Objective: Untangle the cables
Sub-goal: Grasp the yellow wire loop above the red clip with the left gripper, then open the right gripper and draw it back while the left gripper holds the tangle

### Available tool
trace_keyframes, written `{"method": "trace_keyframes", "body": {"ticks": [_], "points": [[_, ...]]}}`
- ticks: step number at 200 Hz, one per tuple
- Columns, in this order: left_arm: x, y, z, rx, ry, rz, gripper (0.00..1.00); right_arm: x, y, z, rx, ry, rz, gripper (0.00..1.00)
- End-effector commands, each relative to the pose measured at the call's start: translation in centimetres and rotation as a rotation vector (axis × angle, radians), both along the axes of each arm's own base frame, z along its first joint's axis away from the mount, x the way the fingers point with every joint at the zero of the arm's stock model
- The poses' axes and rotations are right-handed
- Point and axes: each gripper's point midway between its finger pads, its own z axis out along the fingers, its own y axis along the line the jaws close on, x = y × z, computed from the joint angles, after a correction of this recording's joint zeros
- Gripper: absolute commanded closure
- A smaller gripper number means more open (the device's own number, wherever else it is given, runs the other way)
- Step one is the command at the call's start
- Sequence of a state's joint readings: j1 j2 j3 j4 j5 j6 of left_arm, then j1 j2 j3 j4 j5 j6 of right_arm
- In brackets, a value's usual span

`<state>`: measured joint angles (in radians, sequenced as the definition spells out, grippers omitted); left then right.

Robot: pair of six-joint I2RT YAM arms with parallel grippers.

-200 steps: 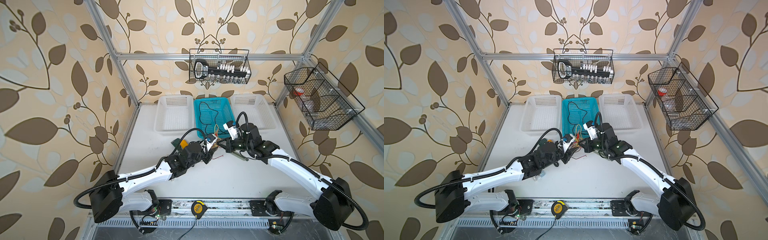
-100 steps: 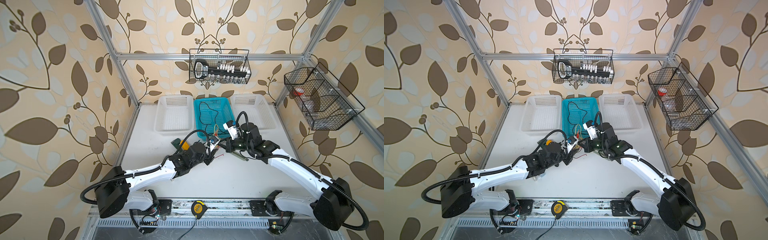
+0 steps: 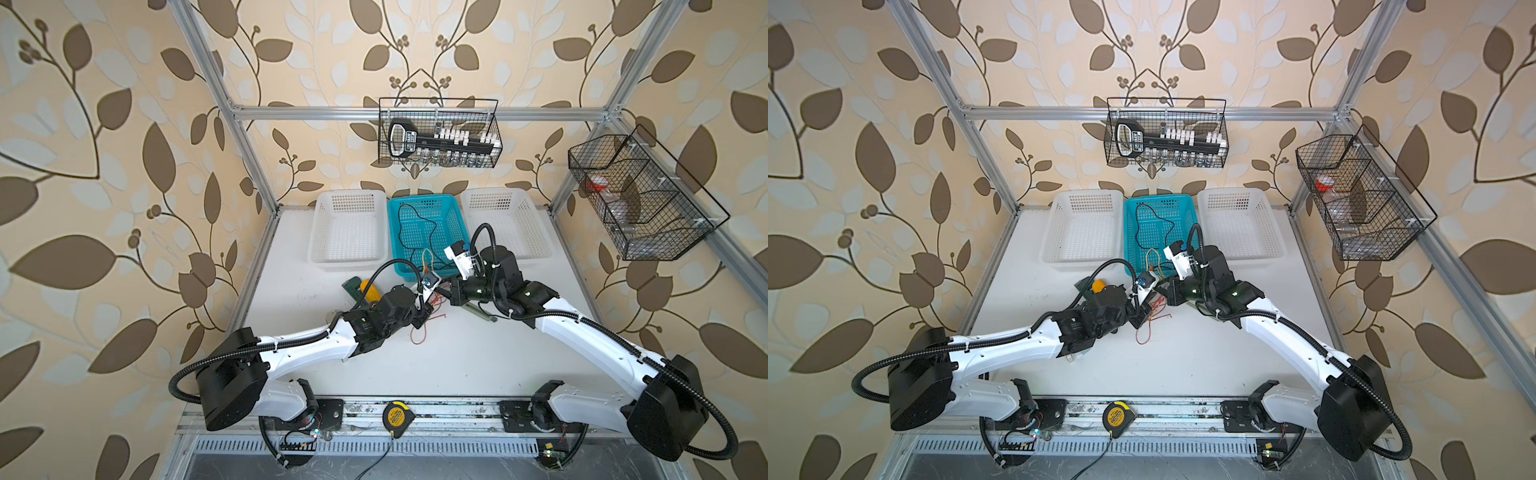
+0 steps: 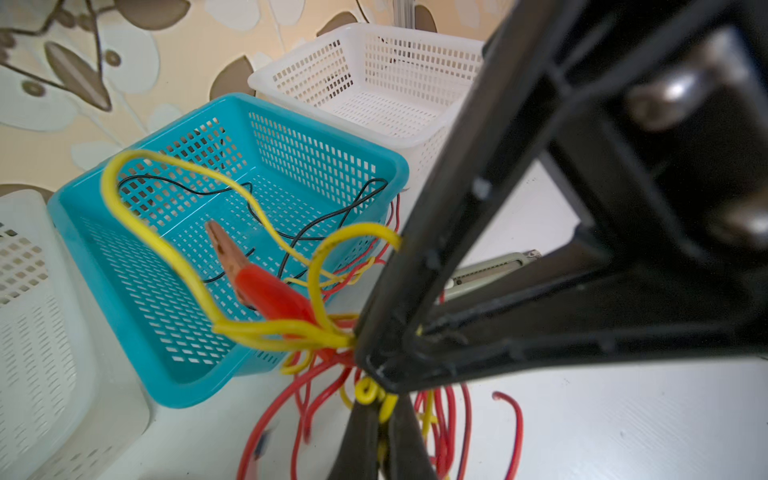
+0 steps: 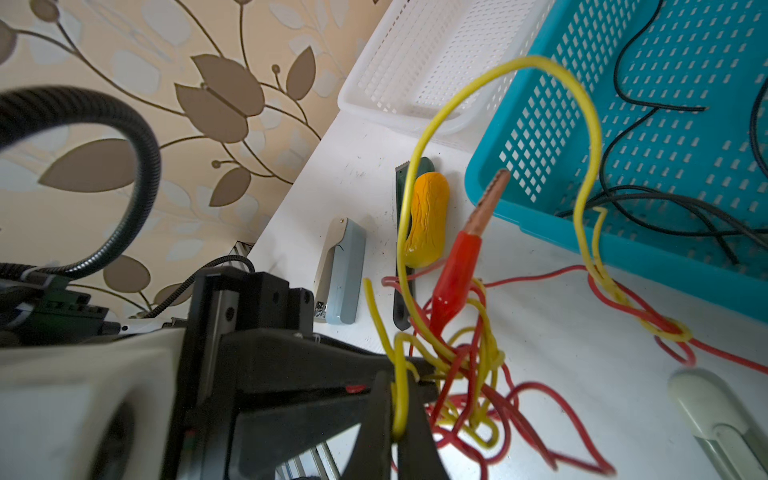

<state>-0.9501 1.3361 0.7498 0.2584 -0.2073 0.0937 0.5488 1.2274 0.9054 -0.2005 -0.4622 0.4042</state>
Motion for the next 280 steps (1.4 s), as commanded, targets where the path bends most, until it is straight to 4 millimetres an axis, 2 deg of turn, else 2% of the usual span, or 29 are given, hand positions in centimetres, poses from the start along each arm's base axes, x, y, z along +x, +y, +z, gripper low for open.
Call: {"method": "trace_keyframes", "body": {"ticks": [1, 21, 54, 85, 108, 149, 192, 230, 249, 263, 280], "points": [[1.0, -0.7, 2.7, -0.076, -0.045, 0.033, 1.0, -0.4, 1.0, 1.8, 0.026, -0.035, 0.04, 1.0], [1.0, -0.5, 2.7, -0.098, -0.043, 0.043, 1.0, -0.1, 0.3, 1.2, -0.019, -0.054, 0.004, 0.97], [0.6, 0.2, 2.9, -0.144, -0.033, 0.061, 1.0, 0.4, -2.3, 1.4, -0.077, -0.143, -0.091, 0.75], [0.0, 0.4, 3.0, -0.165, -0.015, 0.045, 1.0, 0.0, -3.9, 0.8, -0.105, -0.179, -0.112, 0.67], [-0.5, 0.3, 3.4, -0.186, -0.005, 0.021, 1.0, 0.1, -4.8, -0.8, -0.146, -0.161, -0.135, 0.66], [-1.1, -0.2, 3.9, -0.203, 0.011, -0.017, 1.0, 0.0, -3.5, -2.0, -0.115, -0.146, -0.1, 0.63], [-1.3, -0.3, 3.7, -0.197, 0.028, -0.026, 1.0, 0.3, -1.8, -1.5, -0.054, -0.154, -0.061, 0.62], [-1.6, -0.5, 3.9, -0.208, 0.037, -0.046, 1.0, 0.7, -1.4, -1.0, -0.021, -0.16, -0.06, 0.63], [-1.9, -0.7, 4.3, -0.226, 0.04, -0.068, 1.0, 0.8, -1.2, -0.8, -0.006, -0.161, -0.059, 0.67], [-2.3, -0.9, 4.6, -0.244, 0.039, -0.086, 1.0, 0.8, -1.0, -1.0, -0.002, -0.163, -0.052, 0.86], [-2.3, -0.6, 5.1, -0.257, 0.032, -0.083, 1.0, 0.9, -1.0, -1.7, -0.02, -0.145, -0.05, 1.0]]}}
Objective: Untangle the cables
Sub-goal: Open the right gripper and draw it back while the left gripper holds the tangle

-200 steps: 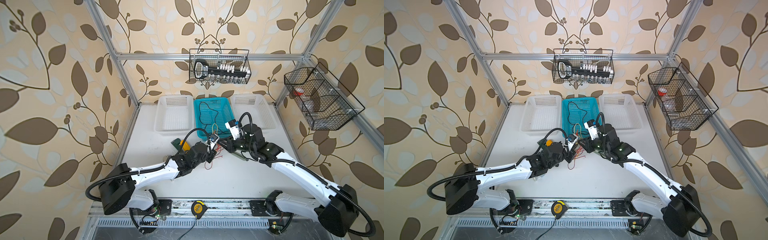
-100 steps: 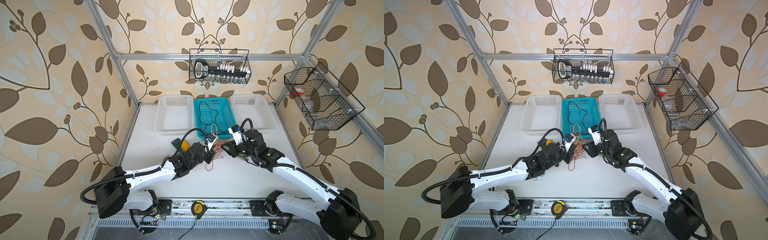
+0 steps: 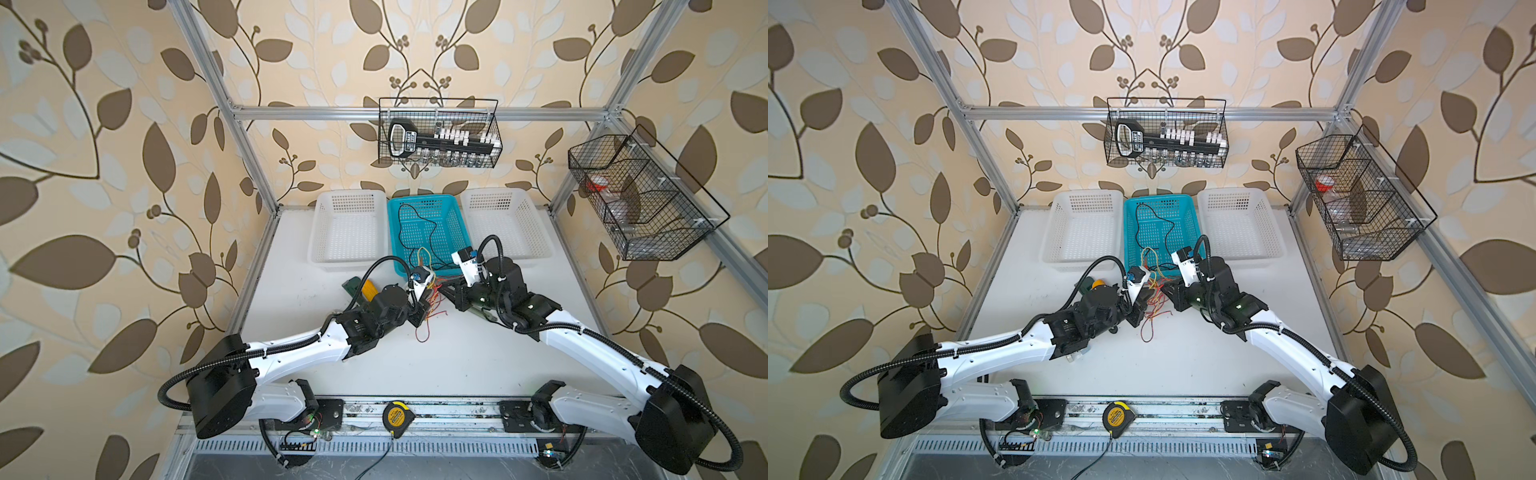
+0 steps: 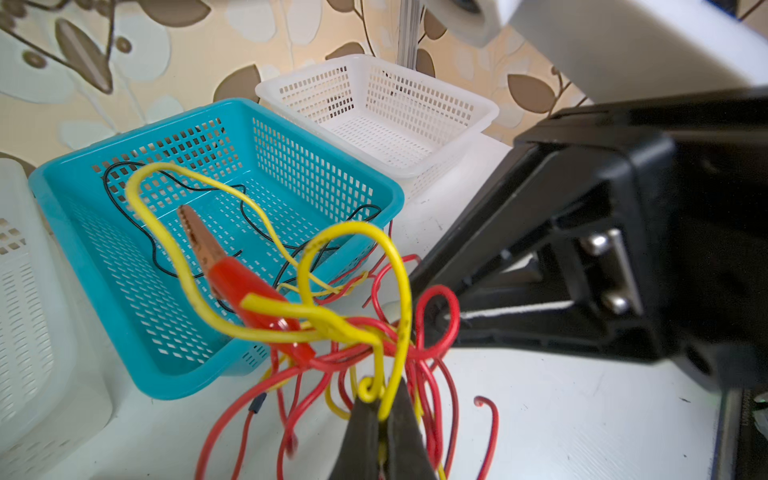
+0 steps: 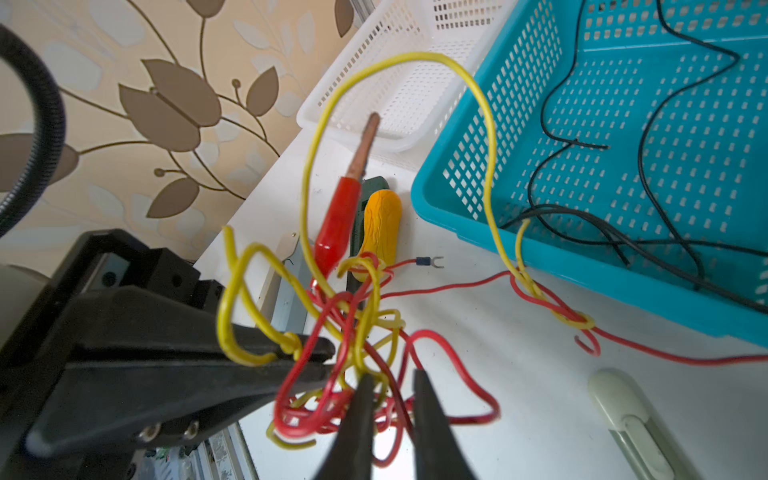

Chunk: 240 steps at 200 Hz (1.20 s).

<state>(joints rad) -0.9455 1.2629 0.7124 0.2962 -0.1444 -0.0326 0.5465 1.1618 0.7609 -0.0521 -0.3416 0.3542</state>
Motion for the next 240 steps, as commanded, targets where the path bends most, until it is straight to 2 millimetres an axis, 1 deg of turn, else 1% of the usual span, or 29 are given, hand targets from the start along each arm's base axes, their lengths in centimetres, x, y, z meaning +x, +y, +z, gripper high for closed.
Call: {"method": "trace_keyframes", "body": {"ticks": [1, 27, 40, 59, 99, 112, 124, 135, 143, 160, 173, 197, 240], "points": [[-1.2, -0.7, 3.2, -0.1, -0.031, -0.069, 1.0, 0.1, 0.8, -0.1, 0.017, -0.015, 0.032, 1.0], [-0.7, 0.6, 3.5, -0.103, -0.045, -0.003, 1.0, 0.3, 0.0, -1.4, -0.023, 0.002, 0.0, 1.0], [-0.3, 1.6, 3.4, -0.094, -0.052, 0.047, 1.0, 0.4, -1.0, -1.9, -0.044, 0.007, -0.036, 1.0], [0.2, 3.0, 3.2, -0.075, -0.051, 0.117, 1.0, 1.0, -3.2, -2.8, -0.099, 0.02, -0.124, 1.0], [0.3, 5.4, 2.2, -0.046, -0.038, 0.206, 1.0, 1.4, -8.4, -5.0, -0.157, 0.088, -0.299, 1.0], [0.1, 6.1, 1.9, -0.041, -0.034, 0.223, 1.0, 1.4, -9.4, -5.4, -0.156, 0.095, -0.329, 1.0], [0.0, 6.4, 1.8, -0.044, -0.029, 0.223, 1.0, 1.0, -8.8, -4.7, -0.138, 0.069, -0.284, 1.0], [-0.3, 6.3, 1.7, -0.049, -0.023, 0.206, 1.0, 0.3, -7.1, -3.5, -0.104, 0.023, -0.196, 1.0], [-0.4, 6.0, 1.7, -0.052, -0.017, 0.189, 1.0, -0.5, -5.6, -2.3, -0.088, -0.026, -0.118, 0.93], [-0.7, 5.2, 1.7, -0.057, -0.004, 0.147, 1.0, -1.6, -3.5, -0.1, -0.088, -0.127, -0.039, 0.74], [-1.1, 4.3, 1.7, -0.062, 0.005, 0.097, 1.0, -2.2, -2.2, 1.1, -0.076, -0.173, 0.01, 0.67], [-1.8, 3.1, 1.9, -0.072, 0.014, 0.024, 1.0, -2.7, -0.3, 2.0, -0.062, -0.201, 0.084, 0.63], [-2.3, 2.2, 2.4, -0.064, 0.016, -0.039, 1.0, -3.7, 2.6, 2.2, -0.094, -0.255, 0.195, 0.6]]}}
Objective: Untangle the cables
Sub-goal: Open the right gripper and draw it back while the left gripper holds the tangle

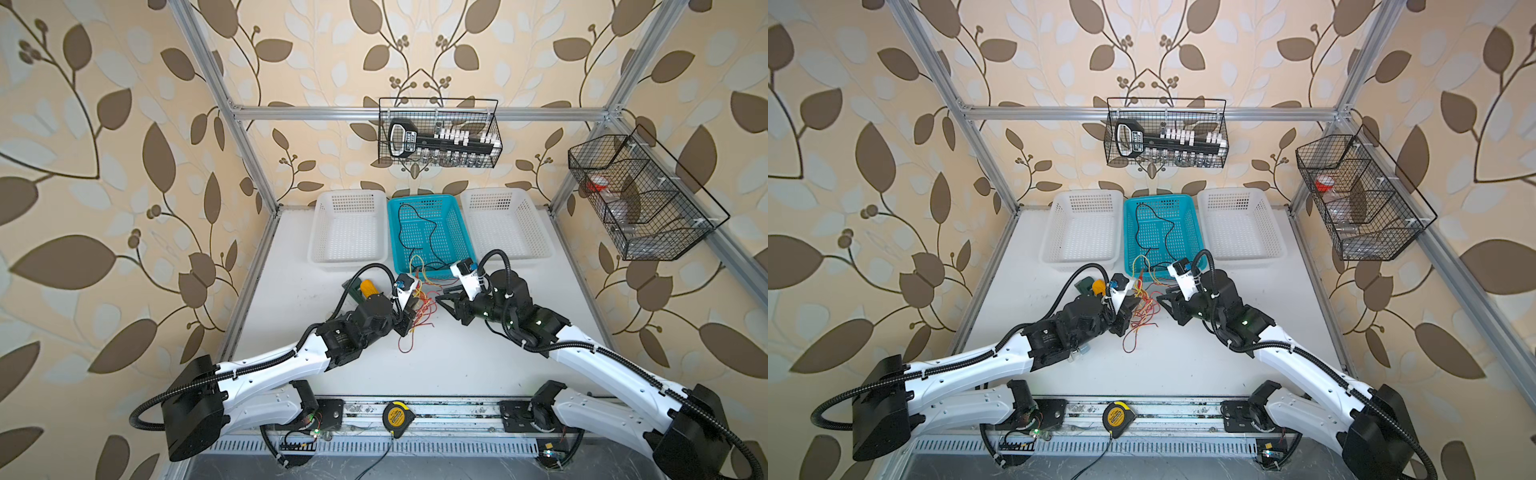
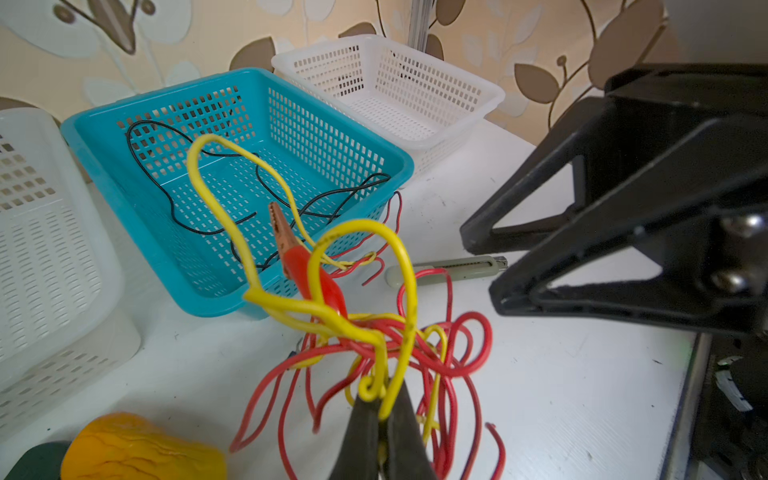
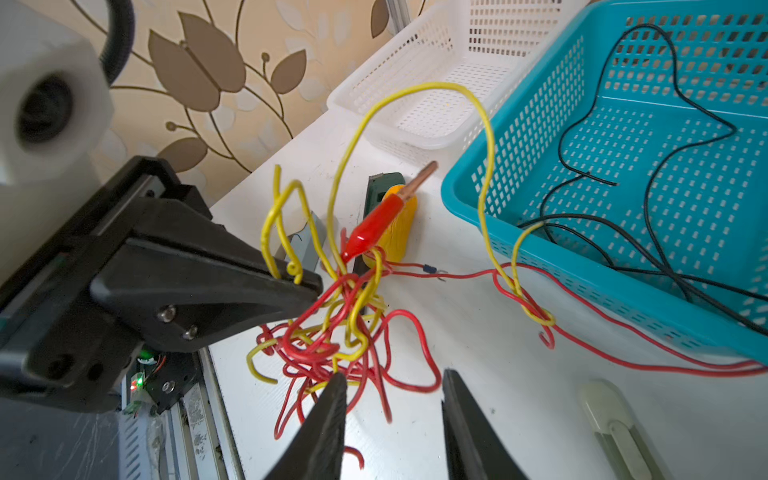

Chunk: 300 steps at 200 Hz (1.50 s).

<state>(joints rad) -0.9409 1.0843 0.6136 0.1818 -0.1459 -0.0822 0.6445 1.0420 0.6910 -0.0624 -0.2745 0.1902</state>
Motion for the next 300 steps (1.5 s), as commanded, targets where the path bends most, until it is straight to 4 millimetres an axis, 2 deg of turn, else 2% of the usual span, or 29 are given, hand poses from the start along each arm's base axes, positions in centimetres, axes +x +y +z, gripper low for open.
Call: {"method": "trace_keyframes", "body": {"ticks": [1, 51, 75, 89, 99, 131, 166, 190, 205, 243, 300], "points": [[-0.1, -1.3, 3.1, -0.061, -0.038, -0.061, 1.0, -0.3, 1.9, 1.7, -0.008, -0.083, 0.087, 0.6], [-0.3, -2.0, 3.3, -0.065, -0.029, -0.097, 1.0, 0.4, 3.0, 1.9, -0.021, -0.111, 0.069, 0.61], [0.0, -1.9, 3.1, -0.052, -0.027, -0.08, 1.0, 1.0, 2.6, 1.8, -0.033, -0.119, 0.027, 0.79], [0.2, -1.7, 3.0, -0.047, -0.027, -0.058, 1.0, 1.6, 1.7, 1.3, -0.06, -0.119, -0.031, 0.96], [0.5, -1.3, 3.0, -0.047, -0.03, -0.033, 1.0, 1.9, 1.1, 0.8, -0.087, -0.112, -0.068, 1.0], [1.1, 0.1, 2.9, -0.052, -0.039, 0.051, 1.0, 2.6, -1.7, -0.7, -0.161, -0.103, -0.201, 1.0], [1.6, 2.5, 2.8, -0.08, -0.035, 0.145, 1.0, 3.7, -6.5, -3.2, -0.205, -0.013, -0.39, 1.0], [1.7, 4.5, 3.1, -0.136, -0.023, 0.194, 1.0, 4.2, -10.4, -5.6, -0.223, 0.08, -0.524, 1.0], [1.7, 5.9, 3.3, -0.182, -0.021, 0.23, 1.0, 4.2, -12.0, -7.1, -0.256, 0.127, -0.574, 1.0], [1.7, 8.7, 3.8, -0.232, -0.02, 0.287, 1.0, 4.3, -13.6, -9.0, -0.291, 0.186, -0.629, 1.0], [1.7, 11.7, 3.3, -0.147, -0.016, 0.374, 1.0, 4.8, -15.4, -11.3, -0.302, 0.287, -0.697, 1.0]]}}
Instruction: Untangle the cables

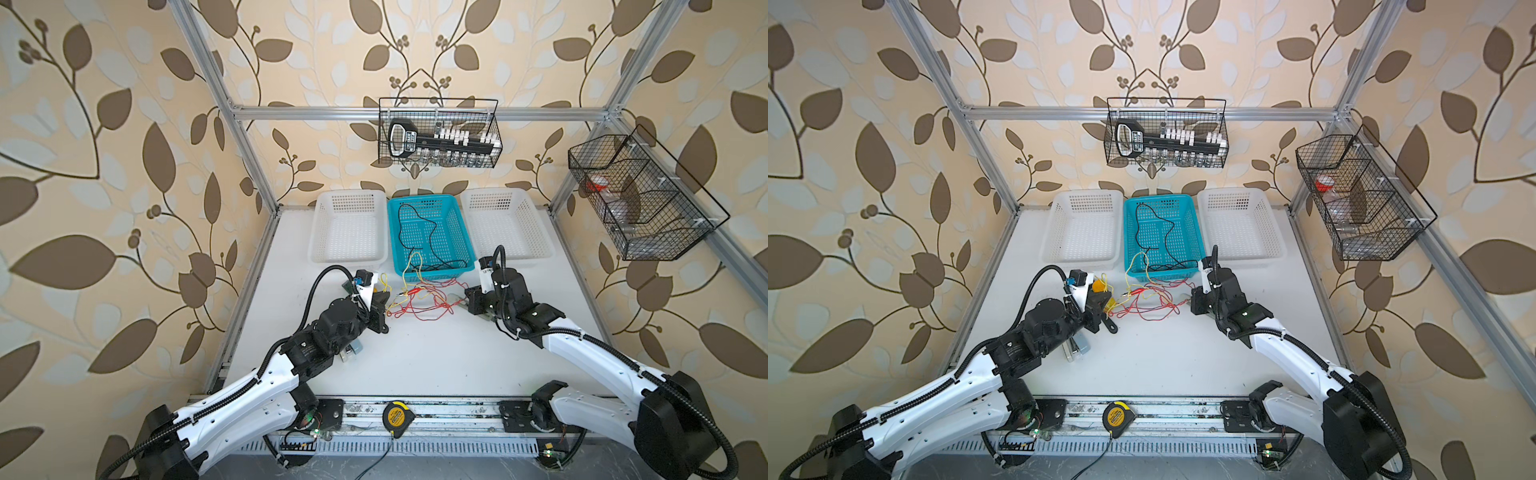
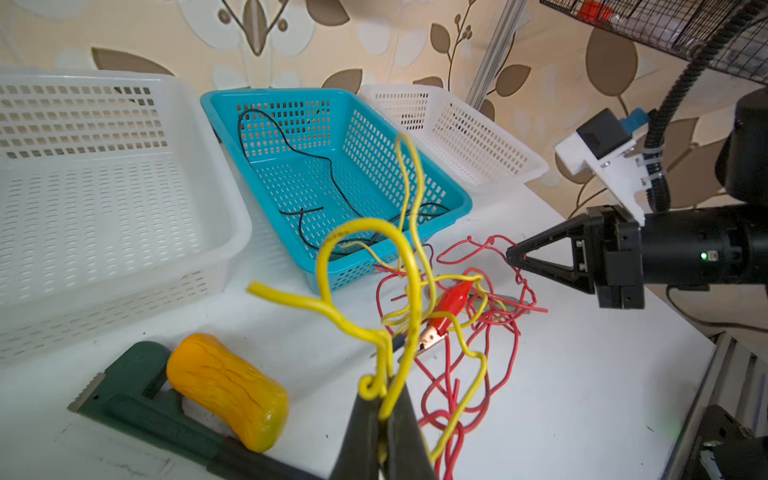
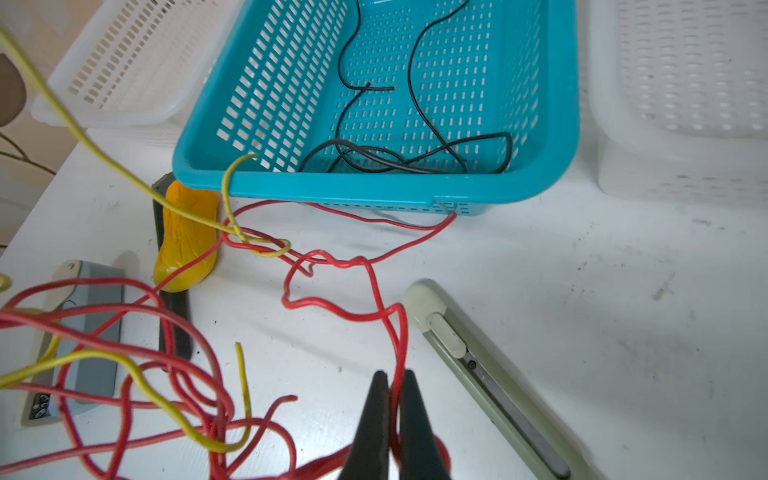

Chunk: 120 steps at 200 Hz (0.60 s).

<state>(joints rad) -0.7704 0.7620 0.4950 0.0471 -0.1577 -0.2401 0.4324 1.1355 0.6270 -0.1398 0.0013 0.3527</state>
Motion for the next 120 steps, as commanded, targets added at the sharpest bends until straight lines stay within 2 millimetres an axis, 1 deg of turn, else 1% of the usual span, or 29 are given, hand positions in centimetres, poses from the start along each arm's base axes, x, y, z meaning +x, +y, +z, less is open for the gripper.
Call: {"method": "trace_keyframes", "body": {"ticks": [1, 20, 37, 54, 81, 92, 120], "points": [[1.1, 3.3, 1.7, 0.029, -0.049, 0.148, 1.0, -0.7, -4.8, -3.5, -0.147, 0.104, -0.16, 1.0], [1.5, 4.7, 1.7, 0.077, -0.043, 0.217, 1.0, -0.6, -5.6, -3.8, -0.159, 0.122, -0.192, 1.0], [2.1, 6.8, 1.6, 0.134, -0.035, 0.332, 1.0, -0.6, -6.7, -4.4, -0.156, 0.157, -0.236, 1.0], [2.3, 8.3, 1.6, 0.162, -0.031, 0.413, 1.0, -0.6, -7.5, -4.7, -0.144, 0.178, -0.263, 1.0], [2.5, 10.5, 1.9, 0.201, -0.037, 0.527, 1.0, -0.5, -8.4, -4.7, -0.134, 0.19, -0.287, 1.0], [2.5, 10.6, 1.9, 0.208, -0.038, 0.529, 1.0, -0.5, -8.2, -4.5, -0.129, 0.184, -0.278, 1.0], [2.6, 8.5, 1.5, 0.176, -0.029, 0.429, 1.0, -0.6, -7.3, -4.8, -0.111, 0.211, -0.228, 1.0]]}}
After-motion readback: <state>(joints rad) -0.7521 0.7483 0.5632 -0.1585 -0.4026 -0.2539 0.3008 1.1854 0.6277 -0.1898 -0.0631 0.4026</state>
